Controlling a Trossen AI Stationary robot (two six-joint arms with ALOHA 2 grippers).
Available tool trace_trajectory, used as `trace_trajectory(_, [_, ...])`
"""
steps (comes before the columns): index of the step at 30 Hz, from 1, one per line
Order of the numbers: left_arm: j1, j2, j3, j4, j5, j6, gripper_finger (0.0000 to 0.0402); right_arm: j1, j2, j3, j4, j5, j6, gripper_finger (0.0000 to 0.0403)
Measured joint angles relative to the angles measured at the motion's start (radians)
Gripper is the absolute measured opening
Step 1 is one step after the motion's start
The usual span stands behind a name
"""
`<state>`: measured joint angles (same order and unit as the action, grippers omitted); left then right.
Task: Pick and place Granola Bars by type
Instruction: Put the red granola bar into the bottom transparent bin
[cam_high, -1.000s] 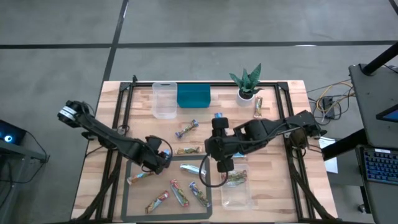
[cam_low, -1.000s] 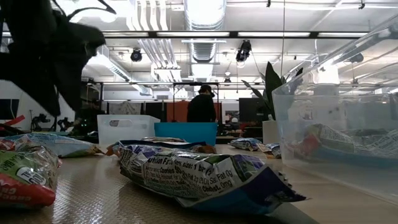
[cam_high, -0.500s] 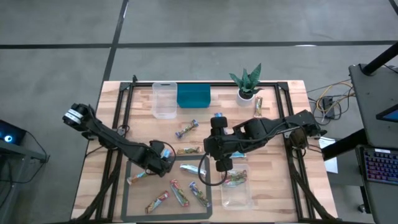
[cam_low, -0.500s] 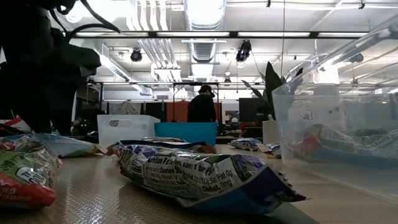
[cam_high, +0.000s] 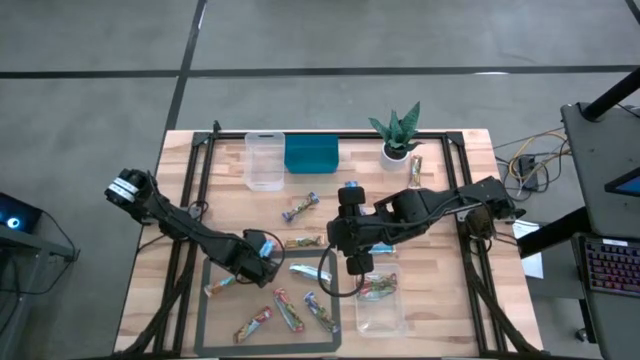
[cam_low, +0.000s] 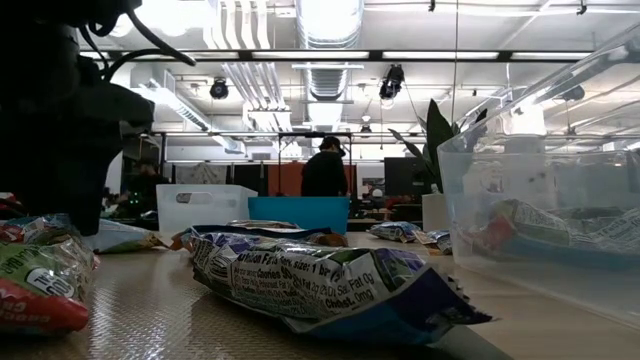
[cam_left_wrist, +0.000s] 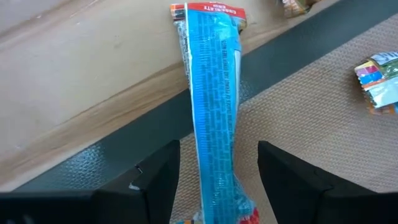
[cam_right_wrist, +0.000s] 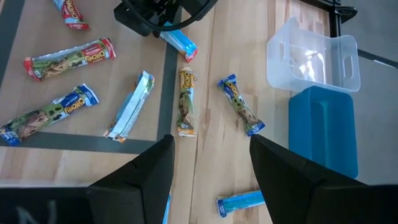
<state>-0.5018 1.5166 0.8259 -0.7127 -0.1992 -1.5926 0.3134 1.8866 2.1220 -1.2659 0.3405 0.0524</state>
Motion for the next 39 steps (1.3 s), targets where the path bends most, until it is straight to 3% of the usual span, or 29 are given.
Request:
trace_trajectory(11, [0.000, 0.000, -0.039, 0.015, 0.045, 0.002, 0.0142, 0.000, 0.000, 0.000, 0.000, 0.000, 0.005, 0.0201])
trace_trajectory(26, [0.000, 0.000, -0.039, 0.014, 0.045, 0.025, 0.0124, 0.000, 0.000, 0.000, 0.000, 0.000, 0.023, 0.0201])
trace_trajectory(39, [0.001, -0.006, -0.039, 0.015, 0.044, 0.051, 0.0016, 0.000, 0.000, 0.000, 0.000, 0.000, 0.050, 0.0201])
